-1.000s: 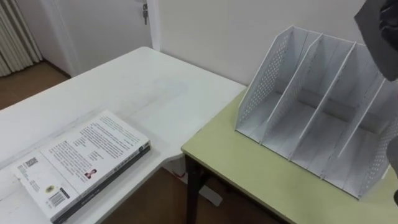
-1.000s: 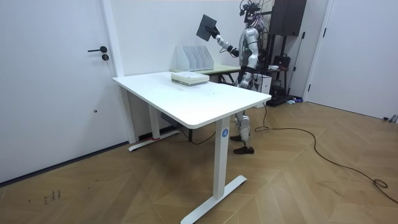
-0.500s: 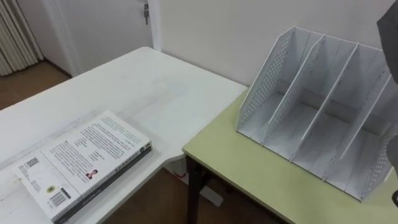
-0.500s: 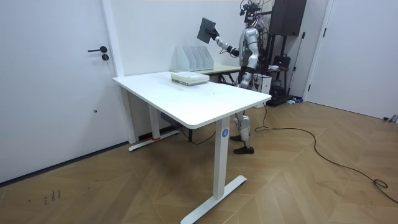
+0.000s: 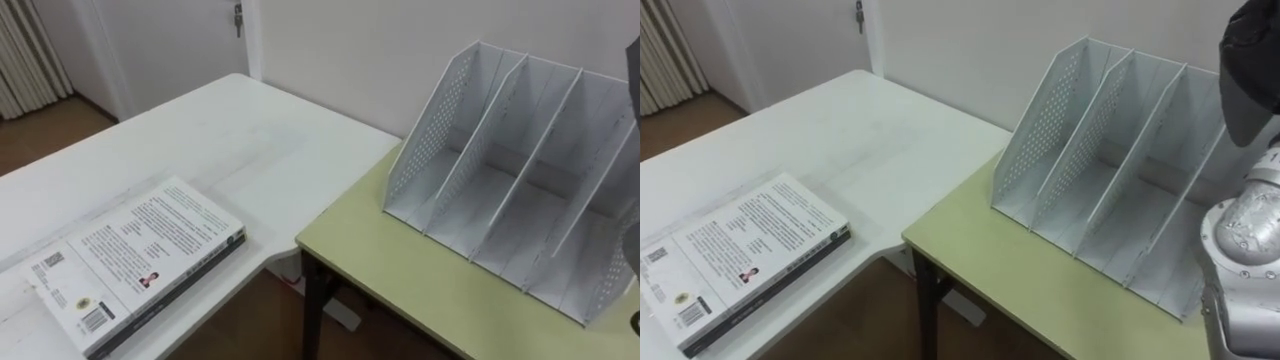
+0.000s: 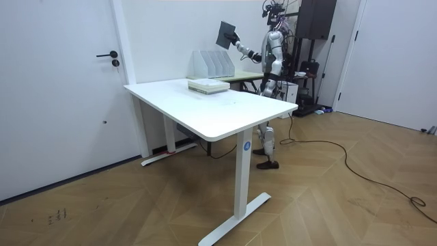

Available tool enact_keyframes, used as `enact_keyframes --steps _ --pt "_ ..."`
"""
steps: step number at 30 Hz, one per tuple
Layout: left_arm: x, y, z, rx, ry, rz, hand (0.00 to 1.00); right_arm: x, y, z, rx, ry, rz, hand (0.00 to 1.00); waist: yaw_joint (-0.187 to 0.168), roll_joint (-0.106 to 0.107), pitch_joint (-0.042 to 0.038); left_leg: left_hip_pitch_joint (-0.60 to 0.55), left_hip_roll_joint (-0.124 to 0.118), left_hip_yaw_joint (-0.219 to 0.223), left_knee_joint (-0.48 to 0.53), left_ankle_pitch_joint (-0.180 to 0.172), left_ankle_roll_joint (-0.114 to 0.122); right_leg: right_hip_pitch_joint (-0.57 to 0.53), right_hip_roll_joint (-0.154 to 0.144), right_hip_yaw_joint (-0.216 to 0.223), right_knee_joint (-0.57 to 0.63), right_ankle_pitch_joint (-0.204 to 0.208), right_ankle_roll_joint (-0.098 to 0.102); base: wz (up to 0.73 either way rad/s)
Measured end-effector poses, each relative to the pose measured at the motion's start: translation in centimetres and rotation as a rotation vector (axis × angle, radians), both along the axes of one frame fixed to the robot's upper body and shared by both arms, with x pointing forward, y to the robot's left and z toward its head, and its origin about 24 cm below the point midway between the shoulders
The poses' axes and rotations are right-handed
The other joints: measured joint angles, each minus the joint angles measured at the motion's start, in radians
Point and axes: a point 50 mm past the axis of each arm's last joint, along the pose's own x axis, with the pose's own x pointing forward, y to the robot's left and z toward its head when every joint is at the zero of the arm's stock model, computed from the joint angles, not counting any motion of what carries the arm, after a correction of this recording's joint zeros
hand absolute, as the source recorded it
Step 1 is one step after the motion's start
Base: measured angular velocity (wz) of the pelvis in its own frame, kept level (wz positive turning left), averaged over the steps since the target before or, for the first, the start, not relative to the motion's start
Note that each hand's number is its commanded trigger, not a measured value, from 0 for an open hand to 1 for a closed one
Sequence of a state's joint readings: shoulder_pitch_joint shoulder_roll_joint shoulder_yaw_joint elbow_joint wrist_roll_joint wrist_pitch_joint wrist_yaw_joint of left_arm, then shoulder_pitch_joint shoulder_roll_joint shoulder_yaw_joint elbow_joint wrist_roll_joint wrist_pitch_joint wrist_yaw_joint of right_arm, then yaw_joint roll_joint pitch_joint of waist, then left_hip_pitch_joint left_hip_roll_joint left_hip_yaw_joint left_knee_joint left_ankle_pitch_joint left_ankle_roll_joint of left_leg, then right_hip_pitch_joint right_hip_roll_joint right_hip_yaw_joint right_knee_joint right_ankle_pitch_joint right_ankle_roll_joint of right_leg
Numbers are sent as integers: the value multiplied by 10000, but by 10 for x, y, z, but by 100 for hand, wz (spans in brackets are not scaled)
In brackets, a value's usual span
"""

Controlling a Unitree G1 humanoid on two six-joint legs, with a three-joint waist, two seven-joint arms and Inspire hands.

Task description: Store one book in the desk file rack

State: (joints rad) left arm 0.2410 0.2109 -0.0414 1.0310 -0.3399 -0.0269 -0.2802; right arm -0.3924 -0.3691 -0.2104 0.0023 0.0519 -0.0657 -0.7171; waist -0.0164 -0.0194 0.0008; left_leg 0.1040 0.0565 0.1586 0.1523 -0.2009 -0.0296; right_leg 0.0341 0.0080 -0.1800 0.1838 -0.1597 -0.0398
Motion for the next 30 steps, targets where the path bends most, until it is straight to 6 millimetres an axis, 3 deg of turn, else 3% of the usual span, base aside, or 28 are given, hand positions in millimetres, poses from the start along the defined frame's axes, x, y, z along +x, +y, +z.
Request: enact_keyframes --steps 8,13,24,25,26,30 --pt "-2 2 -1 212 139 356 0 12 -5 -28 312 1480 120 100 46 -56 26 6 0 -55 -7 0 0 11 0 3 4 0 0 0" --pt "-1 3 0 242 94 494 0 16 -11 -44 807 2252 252 100 223 -153 -7 -45 -6 -91 1 0 0 7 -5 -45 -11 1 0 3" --pt "0 3 -1 179 198 508 0 21 -11 -52 1358 2709 1050 100 209 -134 -2 -69 -4 -218 -4 0 0 13 -18 -158 -1 1 0 2" --pt "0 3 -1 171 221 511 0 21 -11 -53 1422 2781 1069 39 206 -127 1 -70 -6 -216 -4 0 0 12 -22 -158 -1 1 0 0" --pt "0 3 -1 168 229 511 0 21 -11 -54 1455 2804 1087 0 206 -124 1 -72 -7 -215 -4 0 0 10 -24 -160 0 1 0 0" --pt "0 3 -1 136 314 613 0 22 -12 -57 1910 2968 1249 0 211 -121 2 -80 -13 -201 -1 0 0 7 -41 -159 -13 -5 3 0"
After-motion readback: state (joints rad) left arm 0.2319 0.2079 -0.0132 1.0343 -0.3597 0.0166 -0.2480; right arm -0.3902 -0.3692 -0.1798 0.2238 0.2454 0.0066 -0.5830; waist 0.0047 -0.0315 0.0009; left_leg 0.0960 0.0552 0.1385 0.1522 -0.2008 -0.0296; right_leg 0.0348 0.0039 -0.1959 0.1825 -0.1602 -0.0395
